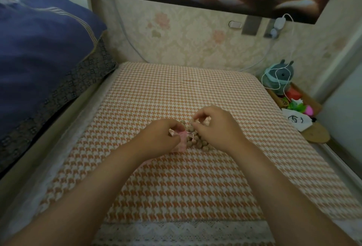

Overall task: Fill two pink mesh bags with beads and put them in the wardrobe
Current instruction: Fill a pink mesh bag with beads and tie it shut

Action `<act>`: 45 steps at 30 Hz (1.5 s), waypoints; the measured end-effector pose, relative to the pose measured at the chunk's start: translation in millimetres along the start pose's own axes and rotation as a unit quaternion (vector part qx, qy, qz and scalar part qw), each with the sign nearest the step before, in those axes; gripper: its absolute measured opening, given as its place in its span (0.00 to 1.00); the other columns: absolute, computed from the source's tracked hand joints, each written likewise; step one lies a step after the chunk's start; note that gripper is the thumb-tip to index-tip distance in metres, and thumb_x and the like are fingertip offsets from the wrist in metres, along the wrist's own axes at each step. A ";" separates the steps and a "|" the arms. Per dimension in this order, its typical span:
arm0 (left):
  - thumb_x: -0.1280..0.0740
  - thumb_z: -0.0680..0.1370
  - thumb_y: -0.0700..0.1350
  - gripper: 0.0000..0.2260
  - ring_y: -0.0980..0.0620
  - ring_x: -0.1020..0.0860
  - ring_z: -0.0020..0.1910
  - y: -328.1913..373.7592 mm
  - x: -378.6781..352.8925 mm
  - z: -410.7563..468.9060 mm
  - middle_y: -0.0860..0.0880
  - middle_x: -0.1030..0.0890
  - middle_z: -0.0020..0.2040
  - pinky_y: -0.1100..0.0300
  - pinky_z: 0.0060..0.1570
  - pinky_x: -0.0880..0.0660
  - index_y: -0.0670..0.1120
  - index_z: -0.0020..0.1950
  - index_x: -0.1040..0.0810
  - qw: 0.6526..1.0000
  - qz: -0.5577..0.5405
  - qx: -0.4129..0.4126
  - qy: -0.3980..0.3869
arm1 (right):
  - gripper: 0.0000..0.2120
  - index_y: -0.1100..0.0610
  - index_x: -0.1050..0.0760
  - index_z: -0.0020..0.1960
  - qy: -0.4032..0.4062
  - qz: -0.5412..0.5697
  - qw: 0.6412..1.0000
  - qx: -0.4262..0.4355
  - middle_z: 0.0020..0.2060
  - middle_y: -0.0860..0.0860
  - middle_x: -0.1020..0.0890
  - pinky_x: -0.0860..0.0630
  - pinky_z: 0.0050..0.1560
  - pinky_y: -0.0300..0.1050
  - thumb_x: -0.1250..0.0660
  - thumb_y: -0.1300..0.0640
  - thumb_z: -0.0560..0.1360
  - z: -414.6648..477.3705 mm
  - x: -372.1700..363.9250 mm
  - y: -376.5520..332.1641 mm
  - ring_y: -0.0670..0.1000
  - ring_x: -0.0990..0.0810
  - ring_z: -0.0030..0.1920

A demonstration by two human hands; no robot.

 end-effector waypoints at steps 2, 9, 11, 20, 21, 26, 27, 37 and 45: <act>0.35 0.76 0.44 0.13 0.67 0.24 0.38 4.0 0.4 0.0 0.62 0.21 0.49 0.71 0.36 0.32 0.54 0.60 0.21 1.000 -0.006 -0.011 0.002 | 0.03 0.42 0.21 0.47 -0.010 0.009 0.999 0.031 0.45 0.40 0.22 0.23 0.49 0.44 0.29 0.44 0.74 -3.6 -3.2 -16.5 0.40 0.23 0.48; 0.36 0.76 0.44 0.12 0.63 0.24 0.39 -2.4 -3.8 1.9 0.55 0.18 0.53 0.65 0.41 0.29 0.53 0.58 0.19 1.000 -0.023 -0.018 -0.010 | 0.13 0.42 0.18 0.56 -0.083 -0.123 0.987 0.070 0.50 0.41 0.25 0.33 0.39 0.39 0.36 0.38 0.78 -7.4 -28.7 -33.3 0.41 0.27 0.45; 0.37 0.77 0.45 0.13 0.61 0.23 0.43 -4.1 -3.6 2.0 0.54 0.18 0.55 0.64 0.44 0.28 0.52 0.60 0.20 1.000 -0.023 -0.013 -0.013 | 0.13 0.41 0.18 0.57 -0.087 -0.127 0.985 0.072 0.51 0.41 0.24 0.33 0.39 0.40 0.36 0.38 0.78 -7.0 -29.1 -35.5 0.41 0.27 0.45; 0.34 0.78 0.47 0.10 0.65 0.24 0.39 -6.2 1.9 5.3 0.57 0.19 0.52 0.73 0.35 0.33 0.51 0.57 0.19 1.000 -0.023 0.002 0.005 | 0.14 0.42 0.18 0.57 -0.146 -0.130 0.977 0.082 0.54 0.42 0.20 0.30 0.47 0.43 0.39 0.53 0.79 -11.2 -34.9 -35.8 0.46 0.23 0.54; 0.34 0.77 0.47 0.09 0.65 0.23 0.38 -5.4 1.7 5.5 0.57 0.19 0.51 0.74 0.34 0.32 0.52 0.56 0.19 1.000 -0.028 0.002 0.004 | 0.14 0.43 0.17 0.57 -0.150 -0.133 0.977 0.079 0.55 0.42 0.19 0.28 0.48 0.43 0.39 0.54 0.78 -11.7 -33.5 -34.6 0.46 0.22 0.55; 0.35 0.77 0.43 0.11 0.68 0.23 0.36 6.8 3.4 7.4 0.60 0.19 0.51 0.75 0.34 0.32 0.52 0.57 0.18 0.999 -0.042 -0.013 0.007 | 0.10 0.43 0.16 0.54 -0.129 -0.151 0.978 0.055 0.51 0.42 0.15 0.22 0.48 0.45 0.33 0.50 0.76 -14.7 -13.5 -25.1 0.47 0.19 0.51; 0.34 0.77 0.43 0.10 0.66 0.22 0.38 9.0 4.9 8.2 0.60 0.19 0.51 0.74 0.35 0.32 0.53 0.56 0.18 0.999 -0.047 -0.015 0.014 | 0.09 0.43 0.15 0.52 -0.126 -0.144 0.980 0.044 0.49 0.43 0.14 0.22 0.47 0.45 0.33 0.50 0.76 -16.4 -9.0 -20.6 0.47 0.18 0.49; 0.34 0.77 0.41 0.10 0.61 0.24 0.42 4.1 -14.2 24.9 0.58 0.20 0.49 0.66 0.45 0.28 0.53 0.52 0.17 0.998 0.031 -0.003 0.054 | 0.07 0.46 0.14 0.46 -0.106 -0.078 0.991 -0.022 0.42 0.42 0.14 0.19 0.44 0.49 0.32 0.52 0.75 -35.4 23.9 23.7 0.42 0.19 0.38; 0.31 0.76 0.46 0.08 0.53 0.26 0.50 15.4 -59.8 33.2 0.43 0.20 0.47 0.63 0.54 0.30 0.43 0.48 0.16 0.986 0.150 -0.072 -0.002 | 0.07 0.46 0.14 0.48 -0.110 -0.058 0.992 -0.025 0.44 0.43 0.14 0.19 0.47 0.50 0.32 0.52 0.77 -38.5 23.6 34.5 0.43 0.19 0.41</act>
Point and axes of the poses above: each hand's wrist, its own z-axis towards the middle knuckle, its own x-axis out of the back of the hand, y = z × x, the point moved 9 cm from there along z, towards the middle knuckle
